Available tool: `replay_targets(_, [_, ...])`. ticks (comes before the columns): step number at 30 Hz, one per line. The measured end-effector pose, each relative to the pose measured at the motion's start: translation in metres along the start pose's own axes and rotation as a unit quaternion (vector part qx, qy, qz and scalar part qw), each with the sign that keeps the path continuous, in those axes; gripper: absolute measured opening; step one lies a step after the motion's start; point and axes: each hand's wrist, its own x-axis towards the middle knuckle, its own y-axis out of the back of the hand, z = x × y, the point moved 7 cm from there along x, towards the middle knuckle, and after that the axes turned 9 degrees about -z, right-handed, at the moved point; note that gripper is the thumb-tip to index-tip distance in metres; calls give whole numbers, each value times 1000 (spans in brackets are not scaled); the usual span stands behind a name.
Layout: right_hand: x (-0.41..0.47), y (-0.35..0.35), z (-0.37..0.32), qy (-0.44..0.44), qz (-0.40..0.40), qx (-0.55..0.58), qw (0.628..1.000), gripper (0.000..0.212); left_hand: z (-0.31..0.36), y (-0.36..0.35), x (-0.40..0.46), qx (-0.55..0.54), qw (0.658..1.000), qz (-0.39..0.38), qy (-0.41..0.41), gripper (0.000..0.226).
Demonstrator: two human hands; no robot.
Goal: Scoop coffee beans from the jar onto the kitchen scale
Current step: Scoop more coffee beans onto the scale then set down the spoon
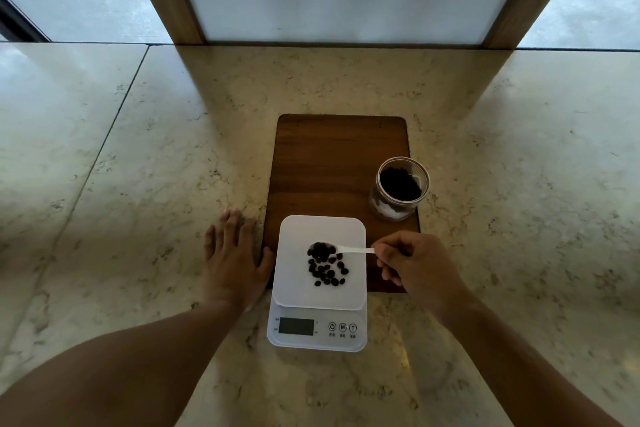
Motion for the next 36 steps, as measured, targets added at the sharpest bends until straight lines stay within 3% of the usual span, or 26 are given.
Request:
replay_targets(18, [-3,6,10,41,33,114,992,13,2,2,-2,-11,1000,-1,-2,69])
replay_targets(24, [-22,13,35,9,110,222,969,16,0,0,-1,-9,1000,-8,1,68])
replay_targets(32, [-59,-4,96,-59,217,347,911,12,1,0,-1,-12,1000,-3,1,66])
replay_targets(36, [-60,-16,105,-85,259,327,905,13,2,2,-1,-17,1000,0,-1,65])
